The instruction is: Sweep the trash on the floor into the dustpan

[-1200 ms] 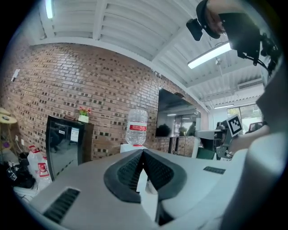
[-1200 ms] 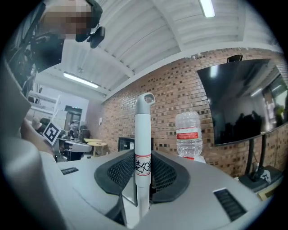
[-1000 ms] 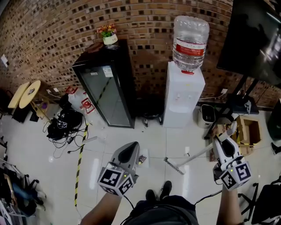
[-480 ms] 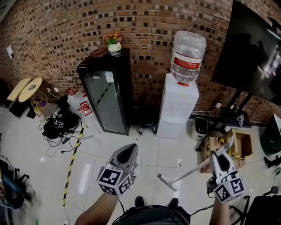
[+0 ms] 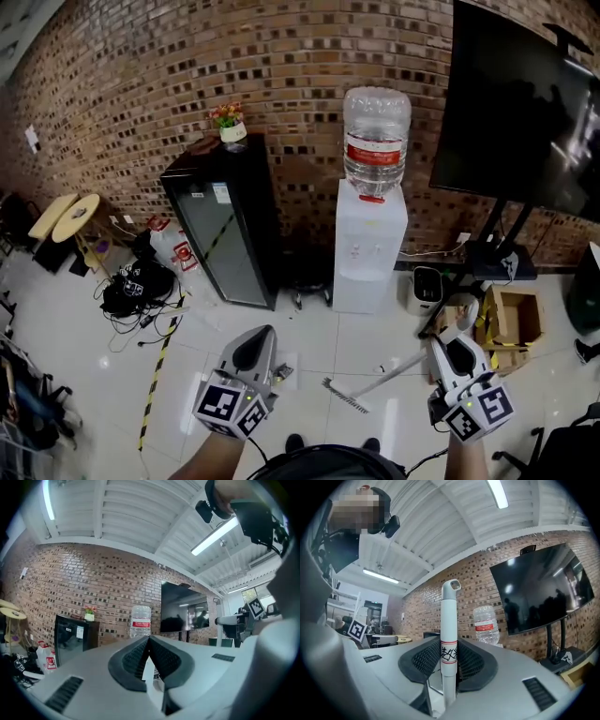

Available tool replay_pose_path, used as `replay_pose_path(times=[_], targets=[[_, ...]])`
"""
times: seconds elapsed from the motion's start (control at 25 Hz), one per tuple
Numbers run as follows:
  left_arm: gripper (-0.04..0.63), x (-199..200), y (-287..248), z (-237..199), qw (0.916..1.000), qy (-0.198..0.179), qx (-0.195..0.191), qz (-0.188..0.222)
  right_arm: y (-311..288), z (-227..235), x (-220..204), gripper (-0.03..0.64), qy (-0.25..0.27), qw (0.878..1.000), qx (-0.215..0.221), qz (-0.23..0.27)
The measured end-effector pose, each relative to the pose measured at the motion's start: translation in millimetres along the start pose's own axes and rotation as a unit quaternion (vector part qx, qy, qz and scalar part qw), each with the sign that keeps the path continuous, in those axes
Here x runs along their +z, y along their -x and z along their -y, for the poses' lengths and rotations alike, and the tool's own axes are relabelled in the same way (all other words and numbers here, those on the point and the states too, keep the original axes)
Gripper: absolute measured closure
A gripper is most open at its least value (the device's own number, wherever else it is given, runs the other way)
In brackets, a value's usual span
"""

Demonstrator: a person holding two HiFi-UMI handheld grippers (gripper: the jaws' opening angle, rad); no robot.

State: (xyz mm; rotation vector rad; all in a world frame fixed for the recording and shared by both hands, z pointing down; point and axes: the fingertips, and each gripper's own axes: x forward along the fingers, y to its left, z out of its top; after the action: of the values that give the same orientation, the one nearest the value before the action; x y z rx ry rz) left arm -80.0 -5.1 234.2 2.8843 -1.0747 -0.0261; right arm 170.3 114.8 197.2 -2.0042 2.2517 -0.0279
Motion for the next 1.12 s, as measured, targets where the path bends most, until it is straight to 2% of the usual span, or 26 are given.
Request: replay_pose_path(times=[0.2, 0.44, 0.68, 1.12], targets=[[0.594, 4.0, -11.2, 34.9, 0.9999, 0.009, 0.005, 0.002, 14.5, 15.7, 11.1, 0.502, 0.018, 1.0, 0.02, 0.0], [0.594, 7.6, -11.9, 57.0, 0.9998, 0.019, 0.011, 0.003, 30.0, 35.8, 15.0, 0.502, 0.021, 1.0, 0.011, -0.003], [0.594, 10.7, -6.7, 80.8, 0.9999, -0.008, 0.007, -0.002, 45.0, 49.5, 16.0, 0.502, 0.019, 1.0, 0.004, -0.017], [0.594, 2.2, -13.0, 84.2, 0.9997, 0.014, -0.001, -0.022, 55.4, 61.9, 20.2, 0.502, 0.008, 1.0, -0.008, -0.015]])
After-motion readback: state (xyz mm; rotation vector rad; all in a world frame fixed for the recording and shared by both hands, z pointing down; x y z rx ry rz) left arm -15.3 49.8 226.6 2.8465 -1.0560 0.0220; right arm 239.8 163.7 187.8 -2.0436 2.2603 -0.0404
